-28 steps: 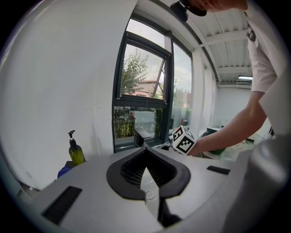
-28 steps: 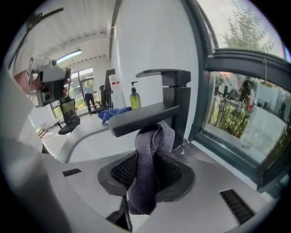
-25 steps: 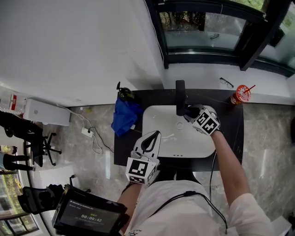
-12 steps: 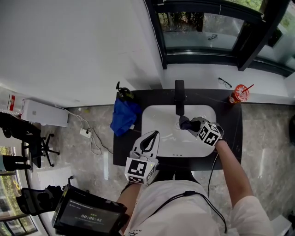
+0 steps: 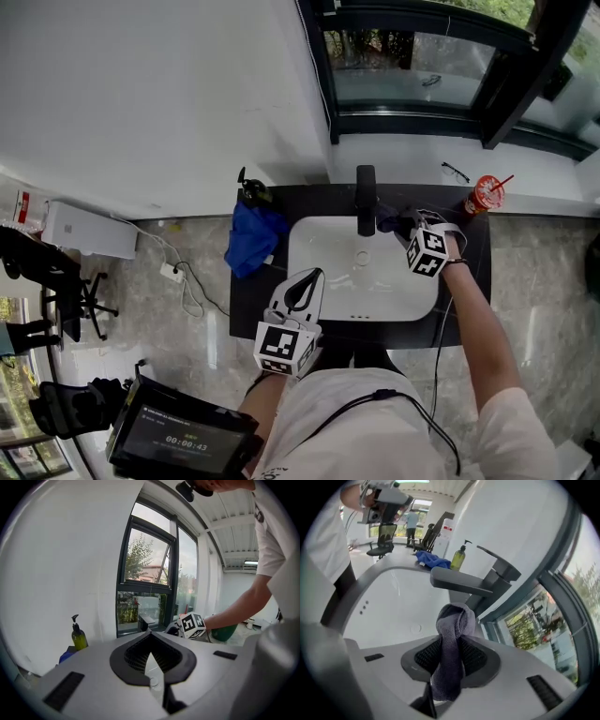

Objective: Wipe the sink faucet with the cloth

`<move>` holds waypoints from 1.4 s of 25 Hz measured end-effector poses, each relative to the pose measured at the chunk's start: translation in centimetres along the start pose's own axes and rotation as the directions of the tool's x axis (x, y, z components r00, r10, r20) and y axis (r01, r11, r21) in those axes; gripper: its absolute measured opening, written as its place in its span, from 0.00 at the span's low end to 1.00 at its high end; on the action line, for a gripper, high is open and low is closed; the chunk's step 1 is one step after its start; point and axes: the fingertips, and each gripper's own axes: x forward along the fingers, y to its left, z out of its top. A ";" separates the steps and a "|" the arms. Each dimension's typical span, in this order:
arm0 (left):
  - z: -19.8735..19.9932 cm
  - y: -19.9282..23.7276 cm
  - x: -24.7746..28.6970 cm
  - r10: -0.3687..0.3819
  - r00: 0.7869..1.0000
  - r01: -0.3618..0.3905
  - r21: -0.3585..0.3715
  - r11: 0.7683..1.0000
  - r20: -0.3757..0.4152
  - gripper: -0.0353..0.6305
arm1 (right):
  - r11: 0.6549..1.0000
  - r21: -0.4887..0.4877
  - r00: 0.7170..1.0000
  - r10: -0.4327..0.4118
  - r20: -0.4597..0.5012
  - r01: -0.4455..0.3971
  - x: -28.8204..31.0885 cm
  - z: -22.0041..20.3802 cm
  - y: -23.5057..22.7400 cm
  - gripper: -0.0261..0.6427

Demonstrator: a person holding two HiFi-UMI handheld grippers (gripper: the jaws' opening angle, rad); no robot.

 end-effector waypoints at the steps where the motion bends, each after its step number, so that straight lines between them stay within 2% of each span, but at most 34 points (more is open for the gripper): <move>1: 0.0 0.0 0.0 0.002 1.000 -0.002 0.000 1.000 0.000 0.04 | 0.998 -0.068 1.000 -0.009 -0.021 0.007 0.3 0.3 -0.3 0.20; 4: 0.1 0.2 -0.4 0.011 1.000 -0.011 0.000 1.000 0.000 0.04 | 0.968 -0.251 0.998 -0.031 -0.058 0.015 0.9 1.3 -0.6 0.20; 7: 0.1 0.5 -0.8 0.022 1.000 -0.022 0.004 1.000 -0.003 0.04 | 0.950 -0.303 0.995 -0.090 -0.042 0.074 0.7 2.4 -1.6 0.20; 10: -0.1 0.7 -0.9 0.027 1.000 -0.027 0.000 1.000 -0.008 0.04 | 0.952 -0.284 0.992 -0.122 -0.008 0.115 0.3 2.9 -2.0 0.20; 14: -0.1 0.1 -0.5 0.015 1.000 -0.015 0.001 1.000 -0.006 0.04 | 0.957 -0.264 0.992 -0.112 0.055 0.123 -0.9 3.8 -1.0 0.20; 22: 0.3 -1.0 -0.6 0.000 1.000 0.000 0.011 1.000 0.005 0.04 | 0.957 -0.286 0.994 -0.015 0.113 0.047 -3.1 4.3 5.1 0.20; 25: 0.3 -1.2 -0.8 -0.001 1.000 0.001 0.011 1.000 0.008 0.04 | 0.961 -0.274 0.995 -0.001 0.104 0.030 -3.3 3.6 6.3 0.20; 35: 0.5 -1.1 -2.0 0.023 1.000 -0.023 0.007 1.000 0.016 0.04 | 0.987 -0.142 0.997 -0.073 0.016 0.074 -2.0 1.2 0.4 0.20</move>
